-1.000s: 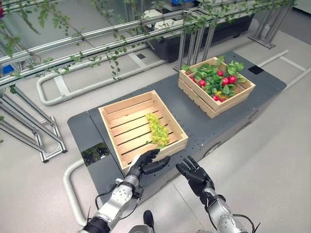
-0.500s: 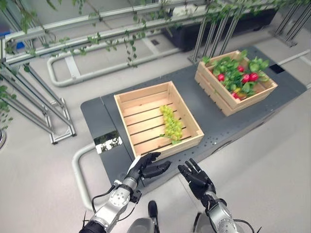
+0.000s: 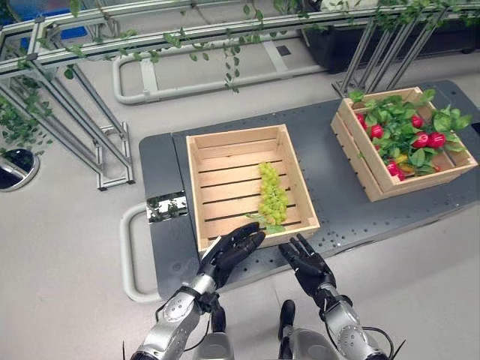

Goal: Pick up the fruits from the basket on one side to the basket on the other side

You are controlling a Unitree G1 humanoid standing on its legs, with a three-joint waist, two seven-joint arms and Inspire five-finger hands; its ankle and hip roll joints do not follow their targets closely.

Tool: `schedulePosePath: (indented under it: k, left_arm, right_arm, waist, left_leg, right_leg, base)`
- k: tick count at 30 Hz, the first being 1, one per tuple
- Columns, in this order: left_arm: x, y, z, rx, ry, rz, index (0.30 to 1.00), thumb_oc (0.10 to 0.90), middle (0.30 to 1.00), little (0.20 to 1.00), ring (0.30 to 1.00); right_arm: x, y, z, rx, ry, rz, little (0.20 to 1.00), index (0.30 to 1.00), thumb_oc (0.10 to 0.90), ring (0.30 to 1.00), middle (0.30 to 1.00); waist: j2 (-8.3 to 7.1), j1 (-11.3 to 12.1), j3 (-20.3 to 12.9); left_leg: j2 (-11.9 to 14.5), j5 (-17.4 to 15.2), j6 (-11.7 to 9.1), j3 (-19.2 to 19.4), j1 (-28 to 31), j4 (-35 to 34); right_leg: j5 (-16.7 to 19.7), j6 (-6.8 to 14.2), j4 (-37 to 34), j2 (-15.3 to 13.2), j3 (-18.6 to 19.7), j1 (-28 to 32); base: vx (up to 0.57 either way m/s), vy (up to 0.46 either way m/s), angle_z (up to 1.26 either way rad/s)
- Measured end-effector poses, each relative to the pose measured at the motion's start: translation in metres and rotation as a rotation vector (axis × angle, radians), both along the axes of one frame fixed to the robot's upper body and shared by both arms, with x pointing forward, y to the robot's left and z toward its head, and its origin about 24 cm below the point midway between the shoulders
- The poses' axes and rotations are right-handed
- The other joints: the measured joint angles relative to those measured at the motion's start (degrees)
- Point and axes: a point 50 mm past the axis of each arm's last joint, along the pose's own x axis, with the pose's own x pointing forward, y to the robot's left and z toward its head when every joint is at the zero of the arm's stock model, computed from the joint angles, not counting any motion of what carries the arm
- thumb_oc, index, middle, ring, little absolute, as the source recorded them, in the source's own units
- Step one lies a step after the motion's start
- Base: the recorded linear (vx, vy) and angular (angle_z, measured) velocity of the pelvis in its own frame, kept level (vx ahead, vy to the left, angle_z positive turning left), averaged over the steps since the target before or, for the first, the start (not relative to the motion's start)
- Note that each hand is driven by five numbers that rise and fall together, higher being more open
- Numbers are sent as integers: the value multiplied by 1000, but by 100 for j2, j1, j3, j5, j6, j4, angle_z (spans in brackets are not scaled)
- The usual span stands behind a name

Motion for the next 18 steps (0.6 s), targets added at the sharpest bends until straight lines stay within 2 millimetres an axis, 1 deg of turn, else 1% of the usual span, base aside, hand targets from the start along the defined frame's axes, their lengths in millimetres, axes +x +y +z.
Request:
schedulePosePath:
  k: [1, 3, 4, 5, 7, 8, 9, 10, 11, 12, 14, 16, 17, 18]
  left_arm:
    - [4, -2, 7, -54, -25, -4, 900, 800, 900, 900, 900]
    - [16, -5, 32, -240, -115, 17, 900, 800, 900, 900, 900]
    - [20, -3, 44, -306, -162, 38, 900, 800, 900, 900, 900]
    - [21, -1, 50, -327, -185, 49, 900, 800, 900, 900, 900]
    - [24, 10, 66, -387, -265, 110, 900, 800, 900, 900, 900]
    - [25, 14, 69, -406, -272, 128, 900, 800, 900, 900, 900]
    - [26, 19, 72, -469, -269, 168, 900, 800, 900, 900, 900]
    - [27, 23, 74, -501, -267, 195, 900, 800, 900, 900, 900]
    - [30, 28, 75, -558, -251, 262, 900, 800, 900, 900, 900]
    - [31, 33, 76, -579, -239, 328, 900, 800, 900, 900, 900]
    - [34, 36, 78, -564, -229, 381, 900, 800, 900, 900, 900]
    - [40, 41, 87, -381, -244, 530, 900, 800, 900, 900, 900]
    - [42, 43, 89, -348, -251, 559, 900, 800, 900, 900, 900]
    - [48, 45, 91, -131, -290, 636, 900, 800, 900, 900, 900]
  right_arm:
    - [1, -3, 0, -3, -2, -10, 900, 900, 800, 900, 900]
    - [0, -8, 0, -18, 5, -23, 900, 900, 800, 900, 900]
    - [-3, -8, -2, -22, 15, -25, 900, 900, 800, 900, 900]
    - [-5, -8, -2, -26, 21, -25, 900, 900, 800, 900, 900]
    - [-16, -7, -8, -43, 53, -16, 900, 900, 800, 900, 900]
    - [-19, -6, -10, -41, 64, -13, 900, 900, 800, 900, 900]
    - [-25, -6, -14, -42, 85, -10, 900, 900, 800, 900, 900]
    - [-28, -6, -15, -44, 96, -7, 900, 900, 800, 900, 900]
    - [-32, -7, -18, -66, 111, 6, 900, 900, 800, 900, 900]
    - [-35, -7, -20, -69, 123, 13, 900, 900, 800, 900, 900]
    - [-36, -7, -21, -69, 130, 16, 900, 900, 800, 900, 900]
    - [-32, -10, -19, -99, 120, 30, 900, 900, 800, 900, 900]
    - [-31, -12, -18, -115, 116, 35, 900, 900, 800, 900, 900]
    - [-29, -15, -17, -141, 111, 48, 900, 900, 800, 900, 900]
  waist:
    - [19, -31, -10]
    - [70, -158, -51]
    - [105, -191, -91]
    - [127, -203, -107]
    - [262, -222, -188]
    - [307, -225, -214]
    - [394, -226, -267]
    - [445, -235, -297]
    - [514, -239, -339]
    - [552, -240, -362]
    - [555, -245, -366]
    - [558, -261, -367]
    - [562, -267, -367]
    - [570, -288, -363]
  left_leg:
    - [12, -19, -30, -3, 15, 0]
    - [23, -61, -104, -14, 94, -1]
    - [17, -60, -114, -12, 90, -1]
    - [14, -60, -114, -14, 85, -1]
    - [2, -70, -98, -11, 68, -1]
    - [-6, -77, -87, -13, 66, -1]
    - [-27, -85, -73, -15, 48, -1]
    - [-39, -91, -63, -14, 35, -1]
    - [-71, -91, -58, -15, 25, -1]
    - [-87, -89, -59, -14, 25, 0]
    - [-101, -85, -57, -10, 17, 0]
    - [-143, -49, -20, -15, -93, 1]
    - [-158, -43, -14, -14, -112, 0]
    - [-186, -32, 0, -18, -124, 1]
  right_leg:
    - [-2, -3, 0, 15, -1, 11]
    - [-11, -2, -3, 24, 16, 73]
    - [-10, 1, -3, 11, 21, 65]
    - [-9, 2, -3, 3, 21, 58]
    - [-3, 15, -4, -24, 36, 39]
    - [-5, 19, -4, -35, 40, 34]
    - [-3, 34, -4, -53, 47, 17]
    - [-3, 44, -5, -68, 51, 3]
    - [0, 62, -5, -92, 55, -5]
    - [1, 72, -5, -108, 58, -6]
    - [2, 75, -5, -124, 70, -21]
    - [33, 110, -3, -160, 73, -132]
    - [41, 120, -3, -173, 75, -152]
    - [51, 135, -3, -195, 79, -158]
  base:
    - [102, 10, -8]
    - [101, 30, -7]
    - [68, 34, -3]
    - [45, 37, -3]
    - [37, 57, 0]
    - [59, 78, 2]
    - [48, 54, 1]
    - [57, 58, 1]
    - [27, 68, 0]
    - [18, 65, 0]
    - [-6, 84, 0]
    - [-3, 115, 1]
    - [12, 114, 2]
    - [6, 83, 1]
